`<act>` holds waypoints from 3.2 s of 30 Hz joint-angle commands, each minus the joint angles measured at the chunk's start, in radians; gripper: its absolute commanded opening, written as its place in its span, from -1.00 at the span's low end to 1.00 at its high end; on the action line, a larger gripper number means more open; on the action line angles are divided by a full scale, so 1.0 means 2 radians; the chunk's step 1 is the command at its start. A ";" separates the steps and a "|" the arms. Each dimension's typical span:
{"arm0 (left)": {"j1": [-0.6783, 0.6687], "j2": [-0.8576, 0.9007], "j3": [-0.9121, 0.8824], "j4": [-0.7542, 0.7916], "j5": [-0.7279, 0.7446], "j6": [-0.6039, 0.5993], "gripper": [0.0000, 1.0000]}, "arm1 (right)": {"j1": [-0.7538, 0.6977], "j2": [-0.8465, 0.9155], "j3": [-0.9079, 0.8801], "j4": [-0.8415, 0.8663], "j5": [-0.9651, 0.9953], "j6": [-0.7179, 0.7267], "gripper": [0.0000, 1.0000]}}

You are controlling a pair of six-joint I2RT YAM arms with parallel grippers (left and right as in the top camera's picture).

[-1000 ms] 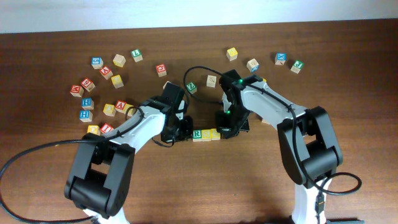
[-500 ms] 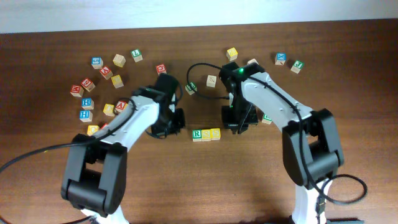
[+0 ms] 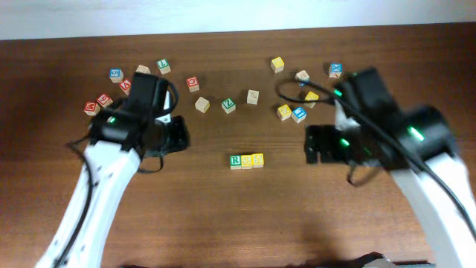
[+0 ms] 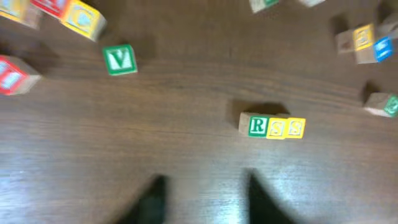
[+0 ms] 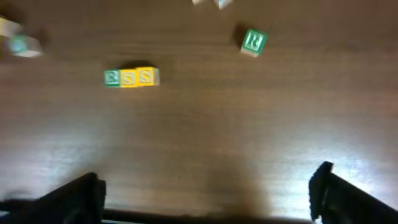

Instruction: Spell out RSS

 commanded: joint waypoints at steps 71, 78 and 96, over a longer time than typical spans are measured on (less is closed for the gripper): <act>0.003 -0.032 0.006 -0.010 -0.030 0.004 0.99 | -0.125 -0.655 -0.731 0.602 0.012 -0.195 0.96; 0.003 -0.032 0.006 -0.010 -0.030 0.004 0.98 | -0.151 -0.655 -0.778 0.656 0.012 -0.194 0.97; 0.003 -0.032 0.006 -0.010 -0.030 0.004 0.98 | -0.164 -0.655 -0.817 0.717 0.013 -0.185 0.96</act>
